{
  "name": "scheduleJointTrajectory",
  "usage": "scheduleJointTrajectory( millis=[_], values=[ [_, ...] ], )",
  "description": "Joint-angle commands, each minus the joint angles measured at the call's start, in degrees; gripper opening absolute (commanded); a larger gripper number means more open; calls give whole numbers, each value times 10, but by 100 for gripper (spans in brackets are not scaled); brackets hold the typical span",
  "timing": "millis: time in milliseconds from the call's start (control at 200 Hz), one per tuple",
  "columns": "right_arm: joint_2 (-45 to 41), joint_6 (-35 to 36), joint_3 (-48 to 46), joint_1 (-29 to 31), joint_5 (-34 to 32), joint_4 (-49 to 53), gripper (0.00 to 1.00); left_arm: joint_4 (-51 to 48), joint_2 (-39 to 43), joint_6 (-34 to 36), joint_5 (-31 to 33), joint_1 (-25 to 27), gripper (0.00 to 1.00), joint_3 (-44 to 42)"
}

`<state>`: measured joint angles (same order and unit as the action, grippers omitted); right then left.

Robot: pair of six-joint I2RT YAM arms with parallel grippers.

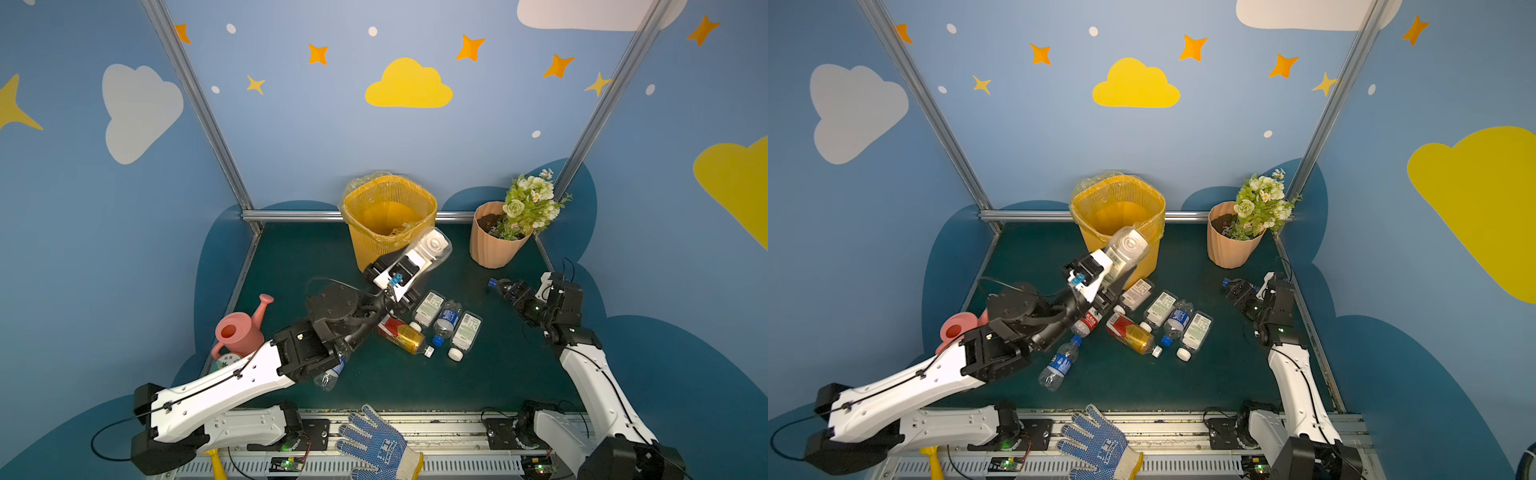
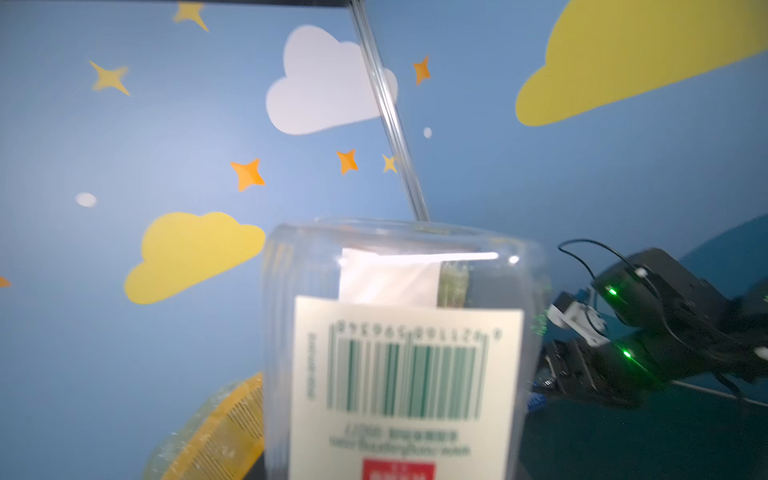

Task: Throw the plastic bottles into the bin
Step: 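Lift the clear bottle with the left gripper toward the bin, then open the left gripper over the bin and draw it back, then lower the right gripper onto another clear green-label bottle and grasp it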

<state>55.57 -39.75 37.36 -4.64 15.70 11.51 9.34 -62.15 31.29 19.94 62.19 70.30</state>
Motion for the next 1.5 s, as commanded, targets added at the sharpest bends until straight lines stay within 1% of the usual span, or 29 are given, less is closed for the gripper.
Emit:
scheduleJointTrajectory(
  millis=[0, 90, 155, 230, 275, 330, 390, 425, 455, 501, 521, 571, 641, 716, 766, 836, 941, 1091, 1186, 1331, 1492],
  values=[
    [-1, 12, 8, 9, 15, -15, 90, 81, -13, 63, -64, -48, 54, 46],
    [-2, 13, 9, 14, 11, -14, 89, 125, -52, 25, -84, -99, 54, 77],
    [-1, 13, 8, 17, 9, -13, 89, 145, -92, -26, -107, -156, 54, 97],
    [1, 15, 8, 20, 9, -13, 89, 141, -148, -125, -138, -231, 55, 128],
    [2, 16, 8, 21, 9, -12, 89, 127, -188, -194, -158, -273, 57, 154],
    [3, 17, 8, 22, 8, -12, 89, 92, -247, -277, -193, -317, 63, 200],
    [3, 18, 9, 22, 7, -10, 90, 7, -307, -342, -243, -350, 70, 271],
    [2, 20, 24, 22, 6, -7, 90, -42, -334, -352, -281, -358, 74, 306],
    [0, 22, 28, 22, 4, -2, 90, -82, -346, -352, -295, -359, 80, 338],
    [-4, 26, 30, 22, -3, 5, 90, -121, -350, -347, -291, -355, 97, 366],
    [-7, 25, 30, 22, -8, 7, 90, -130, -345, -345, -286, -352, 100, 372],
    [-12, 27, 28, 22, -13, 9, 90, -120, -317, -330, -282, -348, 100, 366],
    [-14, 28, 27, 22, -15, 13, 90, -51, -258, -301, -259, -334, 100, 322],
    [-10, 28, 29, 24, -13, 17, 90, 7, -193, -253, -231, -311, 100, 274],
    [-5, 28, 32, 27, -14, 22, 89, 19, -156, -230, -220, -298, 100, 250],
    [5, 27, 37, 36, -19, 29, 89, 14, -107, -222, -224, -288, 100, 215],
    [24, 30, 51, 63, -41, 48, 89, 20, -50, -236, -216, -284, 100, 138],
    [53, 36, 78, 105, -77, 93, 89, 5, 14, -247, -152, -284, 100, 30],
    [61, 31, 84, 126, -99, 109, 88, -22, 49, -263, -125, -285, 100, -21],
    [76, 11, 84, 158, -125, 127, 88, -64, 107, -313, -67, -285, 100, -104],
    [111, -3, 80, 187, -143, 160, 88, -89, 172, -369, -36, -286, 100, -196]
  ],
)
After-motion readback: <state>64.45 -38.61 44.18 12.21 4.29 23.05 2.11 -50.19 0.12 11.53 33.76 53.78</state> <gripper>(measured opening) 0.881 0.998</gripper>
